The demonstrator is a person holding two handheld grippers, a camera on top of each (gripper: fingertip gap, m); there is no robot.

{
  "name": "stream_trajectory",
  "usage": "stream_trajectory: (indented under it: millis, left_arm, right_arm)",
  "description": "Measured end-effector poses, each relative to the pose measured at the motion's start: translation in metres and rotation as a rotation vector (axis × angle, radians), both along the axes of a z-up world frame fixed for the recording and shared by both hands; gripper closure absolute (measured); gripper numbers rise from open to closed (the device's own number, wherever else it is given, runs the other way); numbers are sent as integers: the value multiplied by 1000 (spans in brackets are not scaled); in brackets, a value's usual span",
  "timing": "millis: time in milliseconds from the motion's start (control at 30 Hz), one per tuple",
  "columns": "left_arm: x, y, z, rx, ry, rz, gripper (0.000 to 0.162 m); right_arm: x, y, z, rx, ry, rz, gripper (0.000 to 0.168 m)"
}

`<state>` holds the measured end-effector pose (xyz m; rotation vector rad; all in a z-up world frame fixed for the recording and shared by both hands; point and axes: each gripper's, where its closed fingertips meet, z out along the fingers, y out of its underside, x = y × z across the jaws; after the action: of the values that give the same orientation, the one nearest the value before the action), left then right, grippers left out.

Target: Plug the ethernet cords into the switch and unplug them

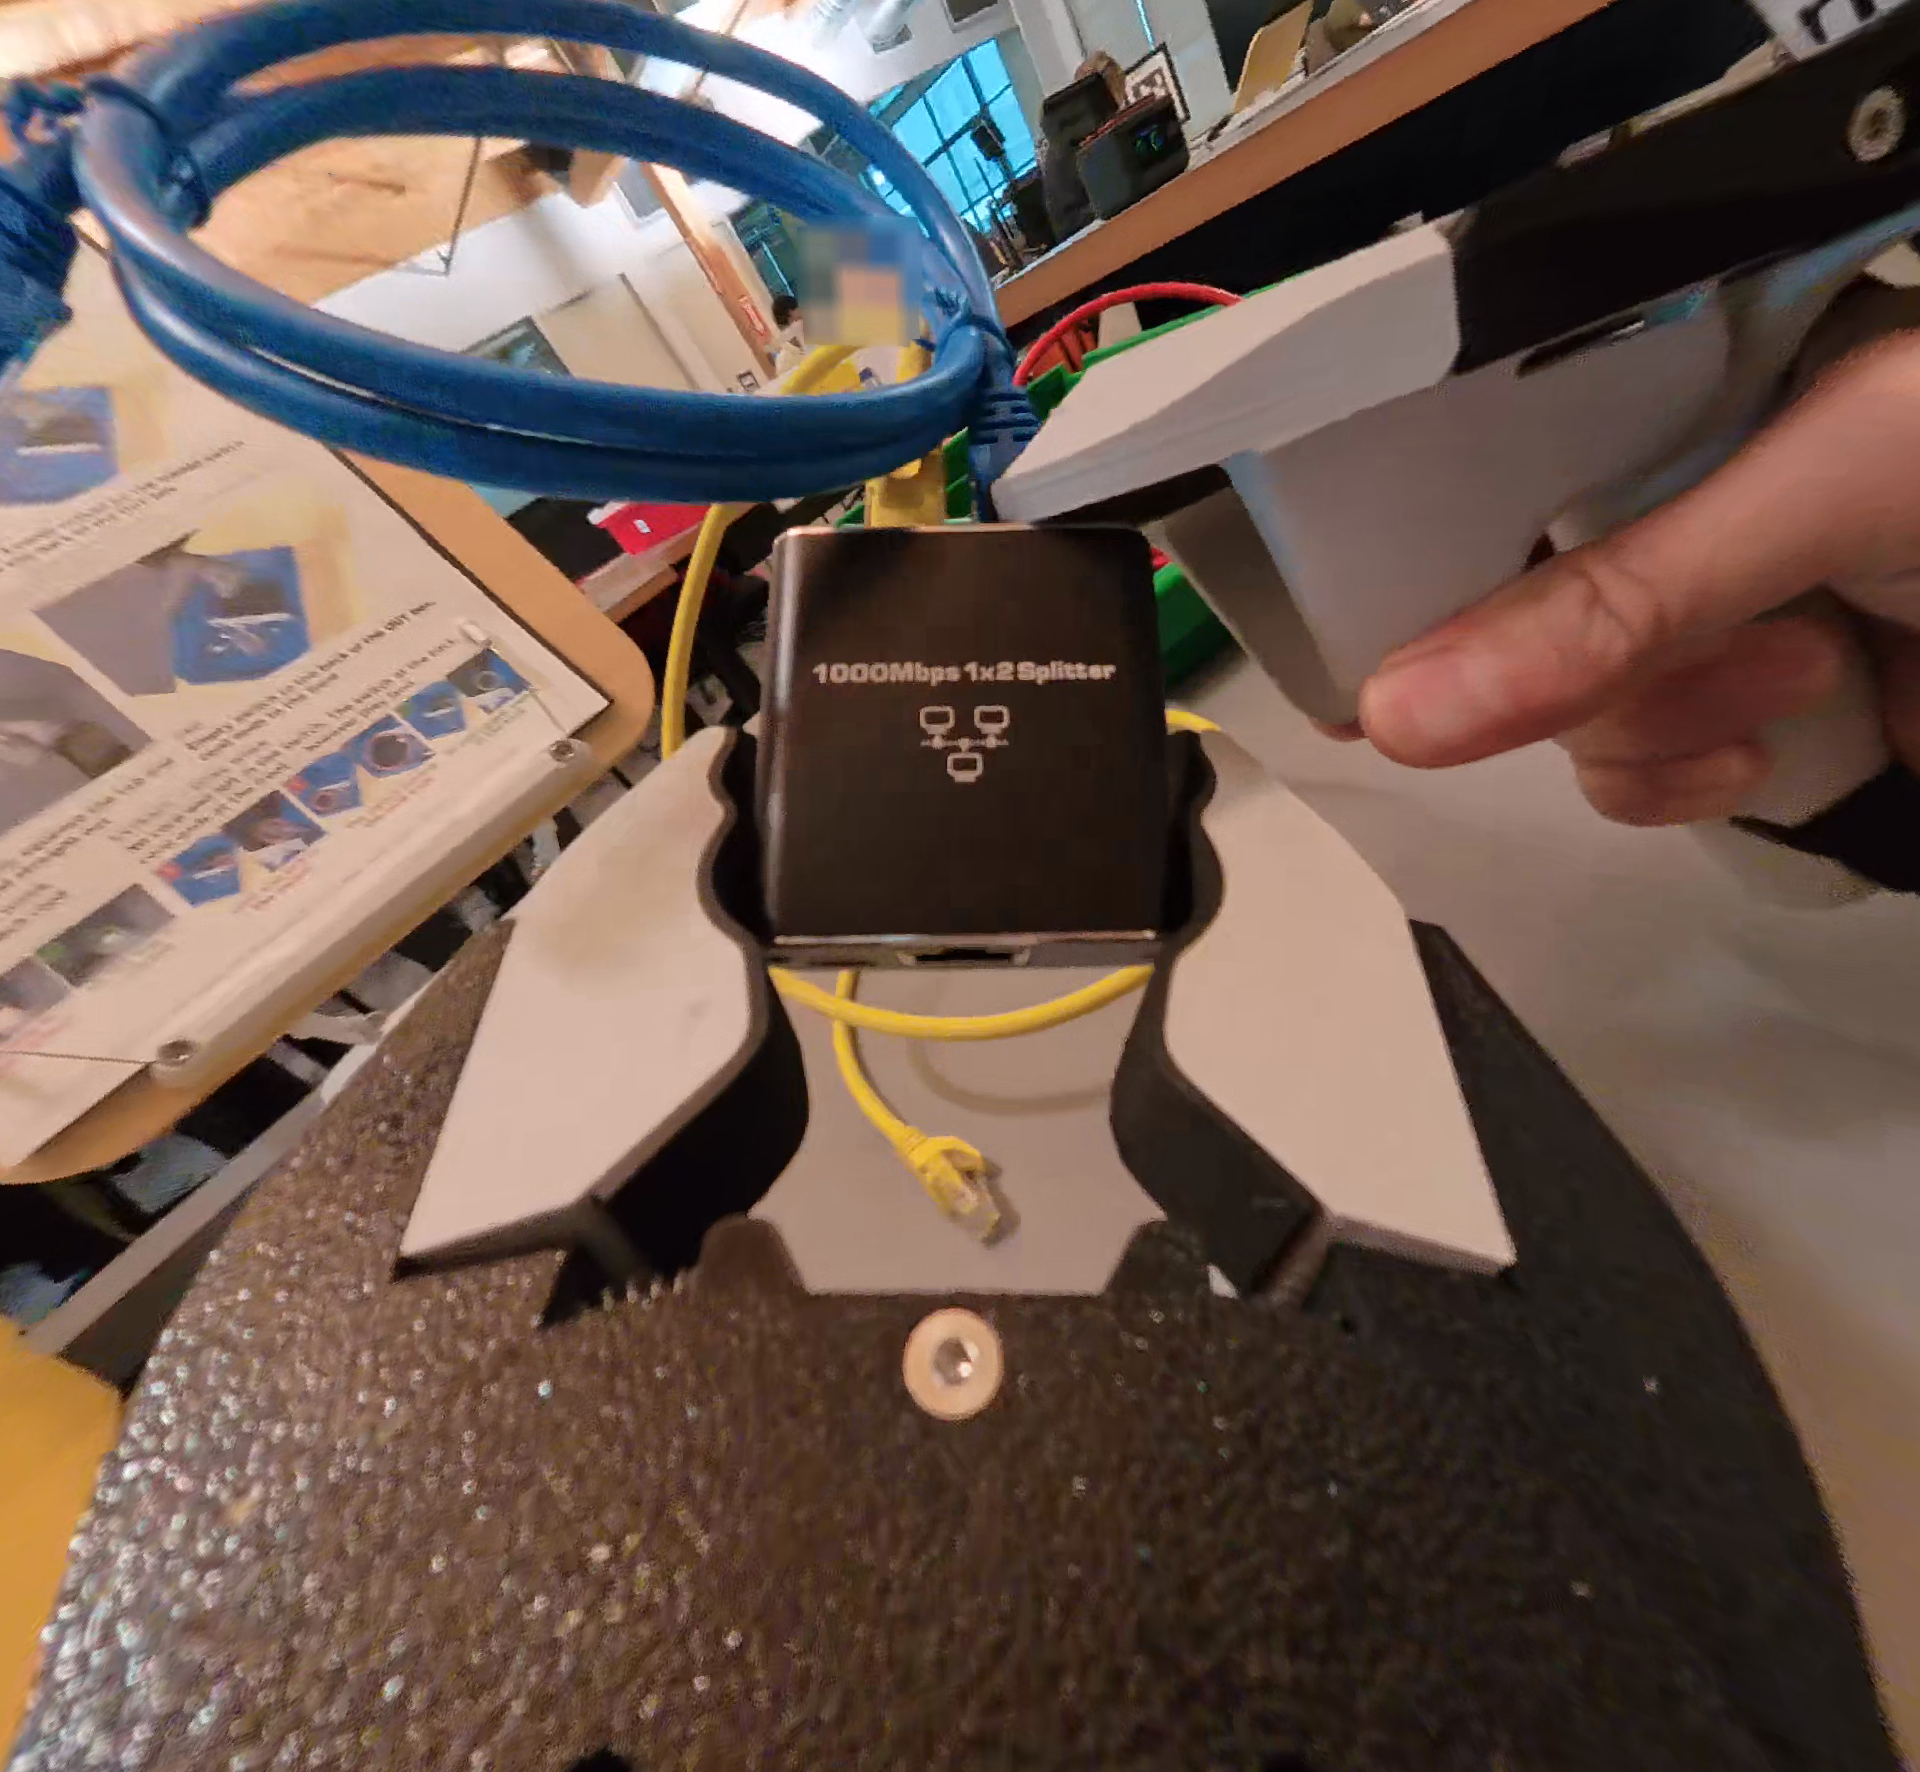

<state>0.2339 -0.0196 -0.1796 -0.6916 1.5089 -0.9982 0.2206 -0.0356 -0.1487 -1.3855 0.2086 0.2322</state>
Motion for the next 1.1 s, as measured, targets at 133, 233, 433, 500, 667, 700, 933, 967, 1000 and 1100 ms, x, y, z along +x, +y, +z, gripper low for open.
stream_trajectory:
  millis: [133,233,433,500,667,700,933,967,1000,1100]
  left_arm:
    - [0,-6,-4,-129,65,-77,87]
    - [1,-10,-7,-206,108,-124,87]
    - [1,-8,-8,-172,96,-107,87]
    - [1,-5,-5,-90,62,-63,87]
    - [0,-9,-8,-159,101,-103,87]
    - [0,-11,-9,-197,121,-126,87]
    - [-5,-15,0,-315,112,-215,87]
    - [-5,-15,0,-324,115,-224,87]
    - [-6,-16,1,-338,111,-237,87]
    - [-9,-19,7,-383,102,-279,87]
  right_arm:
    - [2,-1,-1,-16,-7,-15,156]
    - [4,-1,-2,-37,-26,-30,156]
    - [2,-1,-2,-36,-32,-17,156]
    - [2,-1,-2,-11,8,-4,156]
    - [3,-2,-3,-26,8,-11,156]
    - [3,-2,-4,-47,-13,-22,156]
    - [-4,-1,6,-93,-47,-35,157]
    - [-3,0,6,-101,-45,-45,157]
    - [-5,0,8,-93,-46,-46,157]
    - [-7,-1,14,-78,-23,-42,156]
